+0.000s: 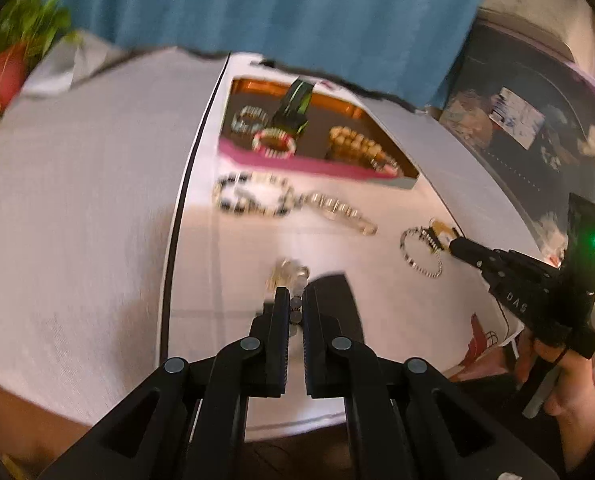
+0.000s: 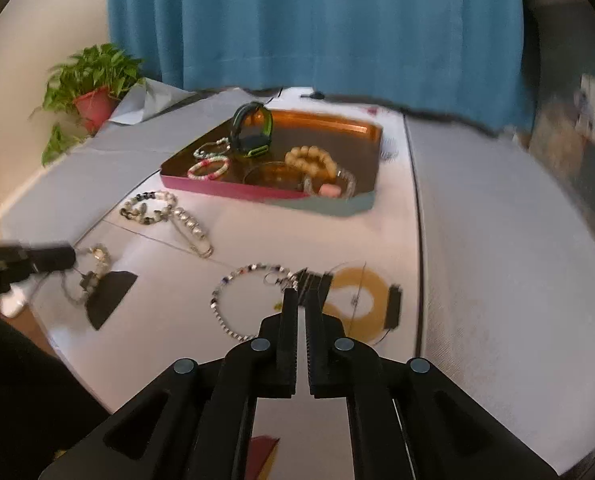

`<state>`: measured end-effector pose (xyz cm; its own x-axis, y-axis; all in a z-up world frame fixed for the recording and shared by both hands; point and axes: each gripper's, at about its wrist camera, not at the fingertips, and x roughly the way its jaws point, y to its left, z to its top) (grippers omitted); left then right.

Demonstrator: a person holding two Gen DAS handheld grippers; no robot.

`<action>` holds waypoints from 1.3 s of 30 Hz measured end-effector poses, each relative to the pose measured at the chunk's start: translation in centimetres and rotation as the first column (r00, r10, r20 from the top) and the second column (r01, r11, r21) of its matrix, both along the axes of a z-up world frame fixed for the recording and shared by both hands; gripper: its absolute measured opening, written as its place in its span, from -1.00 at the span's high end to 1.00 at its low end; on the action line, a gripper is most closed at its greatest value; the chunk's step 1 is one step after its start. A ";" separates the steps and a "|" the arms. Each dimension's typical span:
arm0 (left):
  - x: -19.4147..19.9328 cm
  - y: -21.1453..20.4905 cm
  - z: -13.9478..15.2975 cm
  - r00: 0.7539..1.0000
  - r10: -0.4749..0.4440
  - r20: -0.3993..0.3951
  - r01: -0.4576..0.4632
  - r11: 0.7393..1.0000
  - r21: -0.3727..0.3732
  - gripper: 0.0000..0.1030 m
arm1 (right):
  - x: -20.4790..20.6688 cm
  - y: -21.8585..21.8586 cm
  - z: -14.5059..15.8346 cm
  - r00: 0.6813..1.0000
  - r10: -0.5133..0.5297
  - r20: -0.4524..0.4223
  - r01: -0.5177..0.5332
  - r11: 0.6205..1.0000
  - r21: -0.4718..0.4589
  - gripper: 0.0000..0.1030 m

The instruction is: Organize jewelry

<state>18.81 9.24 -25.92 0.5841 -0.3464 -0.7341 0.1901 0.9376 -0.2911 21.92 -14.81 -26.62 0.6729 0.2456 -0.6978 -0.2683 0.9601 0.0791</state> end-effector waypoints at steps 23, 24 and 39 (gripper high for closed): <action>2.0 -0.4 -1.1 0.997 -0.071 0.030 0.067 0.988 0.139 0.81 | 3.8 1.4 -1.2 0.994 0.060 -0.093 -0.064 0.997 -0.034 0.93; 2.2 -0.6 -1.0 0.997 -0.078 0.027 0.073 0.986 0.152 0.91 | 3.7 1.8 -1.2 0.995 0.065 -0.081 -0.070 0.996 -0.059 0.94; 1.5 -2.8 4.4 0.993 -0.063 0.098 0.055 0.995 0.080 0.92 | 0.2 2.4 5.2 0.997 0.066 0.034 -0.069 0.992 0.104 0.94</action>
<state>20.30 6.44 -21.50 0.6359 -0.3271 -0.6990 0.2704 0.9428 -0.1952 22.08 -12.44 -21.43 0.6729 0.3620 -0.6451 -0.3360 0.9265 0.1694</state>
